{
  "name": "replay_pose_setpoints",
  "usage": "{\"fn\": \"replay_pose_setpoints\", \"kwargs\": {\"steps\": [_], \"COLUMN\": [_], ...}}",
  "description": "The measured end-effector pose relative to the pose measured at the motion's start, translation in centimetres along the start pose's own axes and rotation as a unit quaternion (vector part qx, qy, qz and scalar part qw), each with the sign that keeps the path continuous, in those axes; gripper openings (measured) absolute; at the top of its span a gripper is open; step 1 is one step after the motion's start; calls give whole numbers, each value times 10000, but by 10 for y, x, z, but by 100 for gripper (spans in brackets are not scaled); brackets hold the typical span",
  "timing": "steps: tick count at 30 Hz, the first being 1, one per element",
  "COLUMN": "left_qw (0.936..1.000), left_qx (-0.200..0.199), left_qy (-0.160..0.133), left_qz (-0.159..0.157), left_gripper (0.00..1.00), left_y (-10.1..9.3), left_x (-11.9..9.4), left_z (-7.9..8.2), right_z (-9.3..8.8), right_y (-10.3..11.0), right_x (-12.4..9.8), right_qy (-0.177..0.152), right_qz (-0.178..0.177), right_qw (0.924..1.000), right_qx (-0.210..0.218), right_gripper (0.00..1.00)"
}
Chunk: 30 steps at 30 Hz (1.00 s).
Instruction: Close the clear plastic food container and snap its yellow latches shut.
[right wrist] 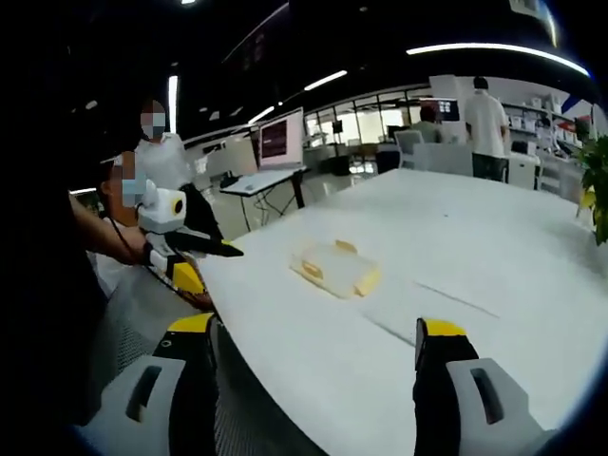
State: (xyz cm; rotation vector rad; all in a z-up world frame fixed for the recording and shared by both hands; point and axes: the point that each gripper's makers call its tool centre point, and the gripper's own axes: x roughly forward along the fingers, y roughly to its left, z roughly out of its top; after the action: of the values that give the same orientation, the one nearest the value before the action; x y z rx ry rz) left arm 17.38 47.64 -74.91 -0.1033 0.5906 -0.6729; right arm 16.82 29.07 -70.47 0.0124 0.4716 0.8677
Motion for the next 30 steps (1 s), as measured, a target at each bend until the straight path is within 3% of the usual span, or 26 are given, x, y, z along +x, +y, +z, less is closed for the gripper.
{"fn": "replay_pose_setpoints", "kwargs": {"steps": [9,30], "left_qw": [9998,9966], "left_qx": [122,535], "left_qy": [111,400], "left_qz": [-145,-478], "left_gripper": [98,93], "left_y": [12,62], "left_x": [3,11], "left_z": [0,6], "right_z": [-3,8], "right_y": [12,12], "right_x": [20,64], "right_qy": [83,139], "right_qz": [41,-215], "right_qw": [9999,9997], "right_qx": [-40,-32], "right_gripper": [84,85]}}
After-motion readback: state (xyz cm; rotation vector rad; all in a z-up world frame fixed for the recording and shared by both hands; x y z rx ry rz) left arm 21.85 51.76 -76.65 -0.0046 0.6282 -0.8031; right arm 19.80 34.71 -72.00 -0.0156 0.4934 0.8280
